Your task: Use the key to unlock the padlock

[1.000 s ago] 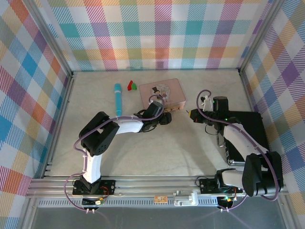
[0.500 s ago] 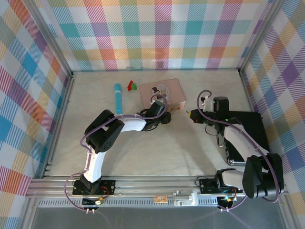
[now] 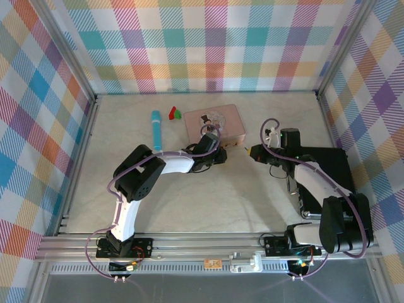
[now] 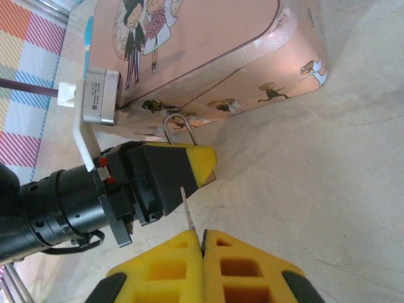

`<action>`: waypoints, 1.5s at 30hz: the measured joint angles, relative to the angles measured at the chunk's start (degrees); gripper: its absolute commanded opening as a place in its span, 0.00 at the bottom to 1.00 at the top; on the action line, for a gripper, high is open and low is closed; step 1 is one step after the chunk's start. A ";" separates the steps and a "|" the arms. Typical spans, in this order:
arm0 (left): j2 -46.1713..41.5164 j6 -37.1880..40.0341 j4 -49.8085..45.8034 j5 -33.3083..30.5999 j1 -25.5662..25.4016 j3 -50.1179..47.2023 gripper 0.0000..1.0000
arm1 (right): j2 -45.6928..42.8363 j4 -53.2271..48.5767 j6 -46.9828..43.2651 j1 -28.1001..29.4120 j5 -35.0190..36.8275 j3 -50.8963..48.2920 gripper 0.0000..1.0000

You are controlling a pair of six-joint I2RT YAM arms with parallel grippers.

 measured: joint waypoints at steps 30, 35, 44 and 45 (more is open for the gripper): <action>-3.56 -28.44 28.26 8.94 1.40 -10.08 0.00 | 8.09 26.62 24.04 4.04 -6.54 -12.92 0.00; -3.56 -29.55 30.23 9.33 1.40 -10.69 0.00 | 10.03 31.01 26.36 4.31 -7.28 -12.90 0.00; -3.56 -30.14 32.76 9.33 1.40 -11.65 0.00 | 14.21 38.07 30.40 5.11 -8.24 -12.81 0.00; -3.56 -30.14 32.85 9.33 1.40 -11.72 0.00 | 14.21 38.47 30.56 5.22 -8.35 -12.74 0.00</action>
